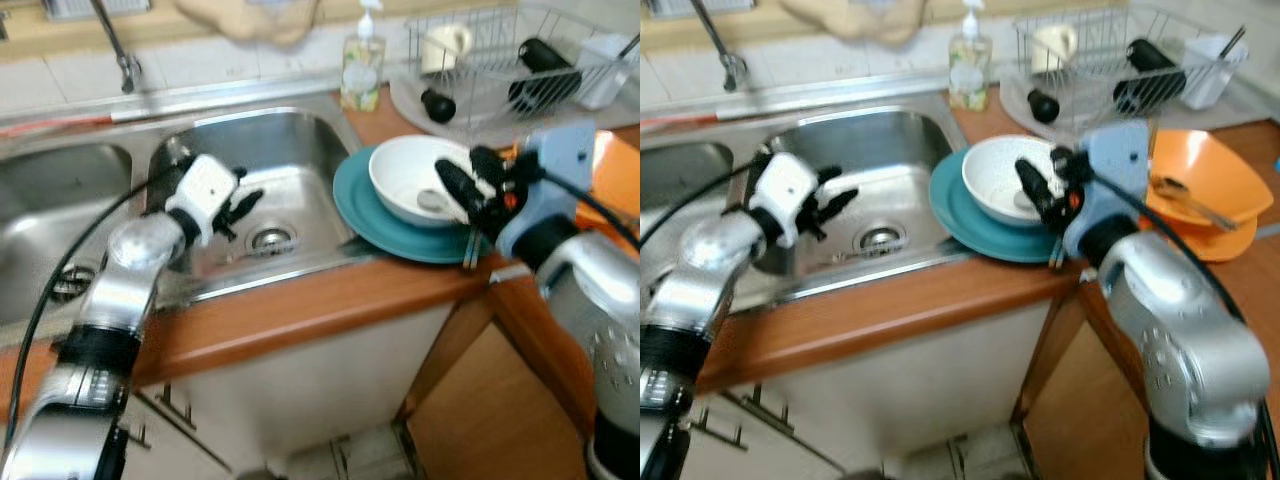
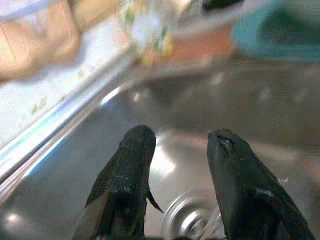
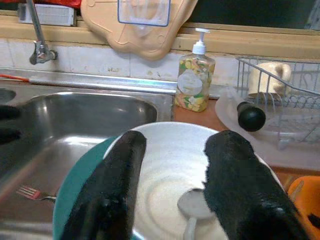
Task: Kitchen organization
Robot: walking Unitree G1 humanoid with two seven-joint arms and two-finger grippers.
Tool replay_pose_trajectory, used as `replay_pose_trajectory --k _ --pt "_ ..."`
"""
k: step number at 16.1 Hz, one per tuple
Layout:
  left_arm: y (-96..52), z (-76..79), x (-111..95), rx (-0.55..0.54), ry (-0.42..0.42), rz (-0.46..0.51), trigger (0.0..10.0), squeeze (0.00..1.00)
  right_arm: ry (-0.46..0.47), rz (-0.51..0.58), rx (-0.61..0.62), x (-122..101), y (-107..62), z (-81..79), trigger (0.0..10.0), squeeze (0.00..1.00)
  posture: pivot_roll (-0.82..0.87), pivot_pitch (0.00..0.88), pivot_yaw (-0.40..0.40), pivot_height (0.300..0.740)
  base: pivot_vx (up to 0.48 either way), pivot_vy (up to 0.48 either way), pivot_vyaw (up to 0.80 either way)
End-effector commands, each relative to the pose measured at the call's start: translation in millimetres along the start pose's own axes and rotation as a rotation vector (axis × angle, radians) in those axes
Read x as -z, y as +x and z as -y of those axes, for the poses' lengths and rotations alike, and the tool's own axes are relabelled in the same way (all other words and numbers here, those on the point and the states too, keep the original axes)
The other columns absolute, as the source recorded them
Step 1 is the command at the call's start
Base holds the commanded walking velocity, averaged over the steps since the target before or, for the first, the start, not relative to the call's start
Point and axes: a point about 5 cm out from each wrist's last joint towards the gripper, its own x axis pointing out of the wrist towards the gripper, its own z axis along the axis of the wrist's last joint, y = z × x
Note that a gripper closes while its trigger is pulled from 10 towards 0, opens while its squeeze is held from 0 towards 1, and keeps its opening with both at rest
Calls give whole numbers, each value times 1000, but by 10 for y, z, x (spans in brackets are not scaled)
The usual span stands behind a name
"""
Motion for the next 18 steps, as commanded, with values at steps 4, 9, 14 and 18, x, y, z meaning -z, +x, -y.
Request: replay_pose_trajectory --k 4,9,14,18 --pt "-135 248 -293 109 -185 147 10000 929 24 -18 28 116 -127 20 10000 1000 -128 0 86 740 0 0 0" --pt "-303 591 -366 236 -276 132 10000 573 34 -80 -2 280 -193 -37 0 0 -117 0 86 740 0 0 0" --pt "-341 801 -447 323 -320 122 10000 196 58 -61 1 326 -127 -31 0 0 -110 0 83 740 0 0 0" --pt "-339 832 -464 328 -318 111 10000 196 58 -76 10 377 -98 -16 0 0 -101 0 76 740 0 0 0"
